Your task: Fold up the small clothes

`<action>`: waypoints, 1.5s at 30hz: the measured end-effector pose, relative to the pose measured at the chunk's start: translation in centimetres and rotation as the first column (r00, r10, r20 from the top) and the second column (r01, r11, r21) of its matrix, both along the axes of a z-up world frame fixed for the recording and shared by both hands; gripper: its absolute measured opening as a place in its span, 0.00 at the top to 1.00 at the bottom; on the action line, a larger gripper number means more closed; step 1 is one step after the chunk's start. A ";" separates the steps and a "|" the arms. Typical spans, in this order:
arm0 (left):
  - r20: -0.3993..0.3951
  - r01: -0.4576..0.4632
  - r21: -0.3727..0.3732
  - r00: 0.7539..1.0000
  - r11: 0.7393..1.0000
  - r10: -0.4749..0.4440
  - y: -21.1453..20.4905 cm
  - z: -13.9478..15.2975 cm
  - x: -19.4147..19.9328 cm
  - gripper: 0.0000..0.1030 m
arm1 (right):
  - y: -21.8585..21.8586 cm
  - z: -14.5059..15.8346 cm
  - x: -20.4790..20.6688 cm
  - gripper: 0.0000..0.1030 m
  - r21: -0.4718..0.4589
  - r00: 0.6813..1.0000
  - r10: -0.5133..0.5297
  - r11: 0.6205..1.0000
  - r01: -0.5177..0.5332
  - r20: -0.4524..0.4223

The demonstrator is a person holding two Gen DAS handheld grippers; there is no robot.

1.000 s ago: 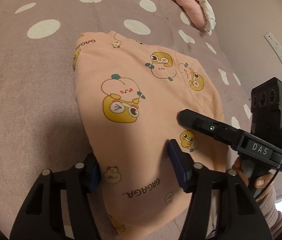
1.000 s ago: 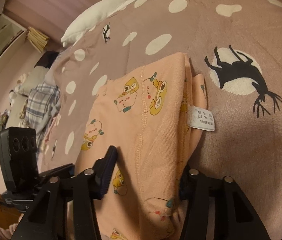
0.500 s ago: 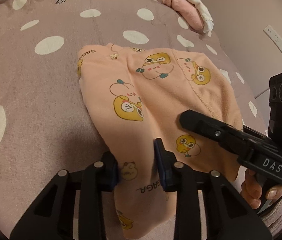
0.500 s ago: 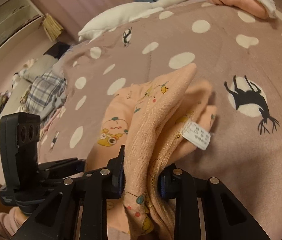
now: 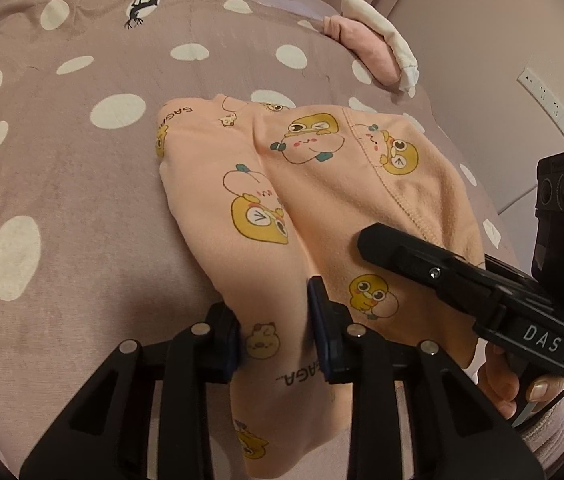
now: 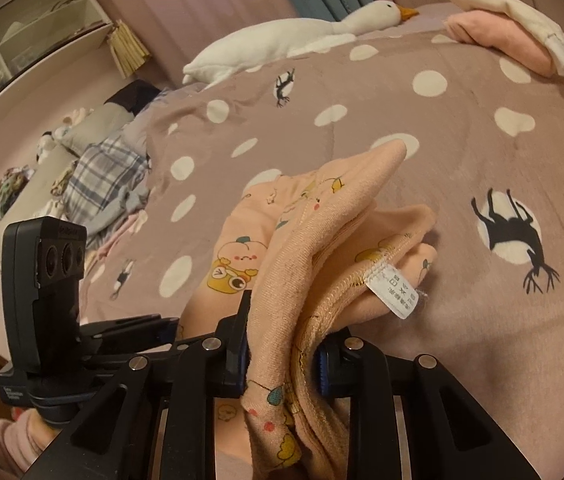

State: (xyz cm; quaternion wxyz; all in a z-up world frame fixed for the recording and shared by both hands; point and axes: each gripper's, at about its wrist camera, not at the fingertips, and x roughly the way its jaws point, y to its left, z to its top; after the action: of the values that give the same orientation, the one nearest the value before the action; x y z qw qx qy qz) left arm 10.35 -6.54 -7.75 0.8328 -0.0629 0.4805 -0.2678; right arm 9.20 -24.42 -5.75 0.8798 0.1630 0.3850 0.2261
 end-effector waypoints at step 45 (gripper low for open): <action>-0.072 -0.086 0.121 0.993 0.989 0.096 6.3 -2.2 6.2 0.70 | 5.0 -2.7 7.2 0.74 0.118 0.987 0.054 0.992 -0.036 -0.151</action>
State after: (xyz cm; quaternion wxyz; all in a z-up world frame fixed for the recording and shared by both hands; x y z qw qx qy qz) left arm 16.59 -0.25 -9.93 0.8270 -0.0459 0.5242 -0.1980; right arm 16.37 -19.45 -8.43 0.8313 0.2217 0.4415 0.2546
